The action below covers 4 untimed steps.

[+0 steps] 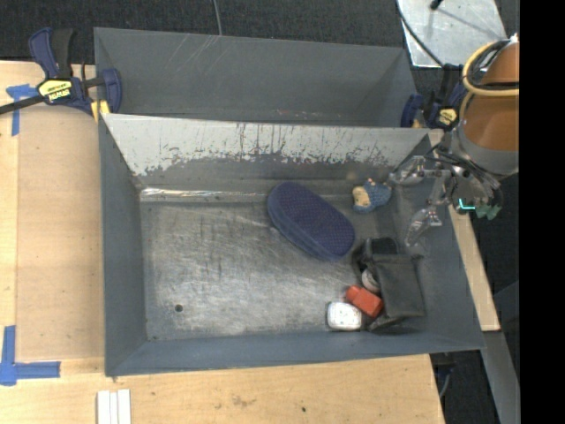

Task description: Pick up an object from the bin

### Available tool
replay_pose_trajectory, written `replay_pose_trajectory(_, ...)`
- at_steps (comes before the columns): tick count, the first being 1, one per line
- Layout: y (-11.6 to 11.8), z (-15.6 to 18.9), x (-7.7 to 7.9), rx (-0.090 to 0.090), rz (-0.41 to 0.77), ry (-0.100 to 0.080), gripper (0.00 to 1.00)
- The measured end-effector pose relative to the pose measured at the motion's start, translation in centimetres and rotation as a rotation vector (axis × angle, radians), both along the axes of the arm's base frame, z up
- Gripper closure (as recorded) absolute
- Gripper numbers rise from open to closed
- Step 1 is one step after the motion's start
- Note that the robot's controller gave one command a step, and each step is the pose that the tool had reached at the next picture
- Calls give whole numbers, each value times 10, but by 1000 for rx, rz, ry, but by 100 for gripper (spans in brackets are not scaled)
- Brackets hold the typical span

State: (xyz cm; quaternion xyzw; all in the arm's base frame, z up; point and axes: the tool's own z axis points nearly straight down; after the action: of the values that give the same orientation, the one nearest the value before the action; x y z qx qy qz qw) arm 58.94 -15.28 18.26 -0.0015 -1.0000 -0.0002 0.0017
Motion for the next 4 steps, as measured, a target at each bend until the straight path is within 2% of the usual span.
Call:
replay_pose_trajectory(1, 29, -64, 25, -9, 107, -31, 0)
replay_pose_trajectory(2, 78, -36, 40, 0, 125, -13, 0)
replay_pose_trajectory(3, 78, -78, 14, 0, -204, -3, 0)
replay_pose_trajectory(4, 89, -106, 30, -5, -129, -3, 0)
